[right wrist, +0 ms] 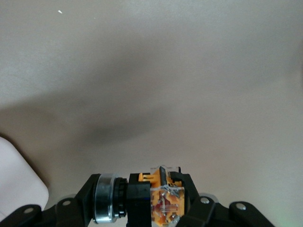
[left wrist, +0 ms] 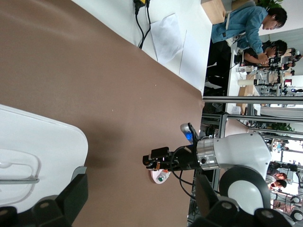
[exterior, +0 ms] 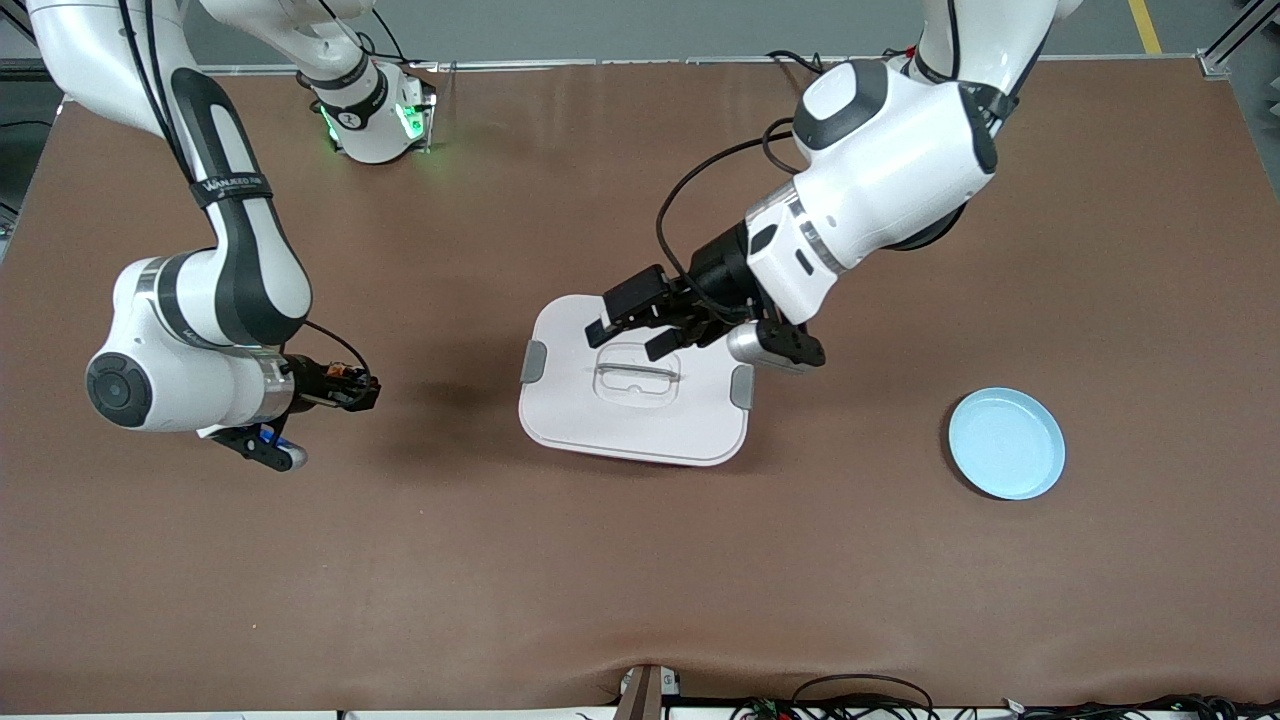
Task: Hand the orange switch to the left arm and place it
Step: 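Lift the switch with the right gripper while the left gripper approaches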
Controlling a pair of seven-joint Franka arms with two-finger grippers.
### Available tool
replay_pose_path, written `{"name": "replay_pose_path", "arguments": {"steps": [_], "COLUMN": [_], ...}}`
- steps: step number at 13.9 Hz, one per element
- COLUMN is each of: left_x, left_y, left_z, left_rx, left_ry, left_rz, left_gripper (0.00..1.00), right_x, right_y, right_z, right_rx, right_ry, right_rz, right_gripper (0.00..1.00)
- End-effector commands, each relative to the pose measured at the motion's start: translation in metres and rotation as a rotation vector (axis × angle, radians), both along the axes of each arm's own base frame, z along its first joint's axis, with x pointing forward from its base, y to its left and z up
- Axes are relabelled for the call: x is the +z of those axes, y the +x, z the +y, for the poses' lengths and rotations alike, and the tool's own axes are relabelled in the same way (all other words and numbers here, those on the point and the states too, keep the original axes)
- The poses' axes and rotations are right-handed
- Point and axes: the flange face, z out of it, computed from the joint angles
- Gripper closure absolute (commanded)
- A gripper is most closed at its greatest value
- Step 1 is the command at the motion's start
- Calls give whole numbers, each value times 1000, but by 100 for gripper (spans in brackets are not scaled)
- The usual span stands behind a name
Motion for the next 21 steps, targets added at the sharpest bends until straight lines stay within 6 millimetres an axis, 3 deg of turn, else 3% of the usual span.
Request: {"name": "replay_pose_path", "arguments": {"steps": [1,5,9,15,20,21], "left_x": [-5,-38,-56,-75,-84,-86], "left_y": [-10,-10,-15,-21,-24,-24], "left_z": [-19,-34,-48,-69,-78,-78], "left_rx": [-18,-37,-66,-49,-24,-22], "left_ry": [-12,3,16,4,-8,-9], "left_rz": [5,50,60,39,42,46], "left_gripper": [0,0,0,0,0,0], "right_x": [10,30,72,76,86,89], "right_y": [-2,5,16,18,36,36], "right_z": [8,28,86,129,158,174], "right_rx": [-29,-173,-313,-468,-659,-681], "right_ry": [13,37,35,122,157,162], "right_rz": [-12,-6,-45,31,90,102], "right_gripper": [100,100,100,100,100,100]}}
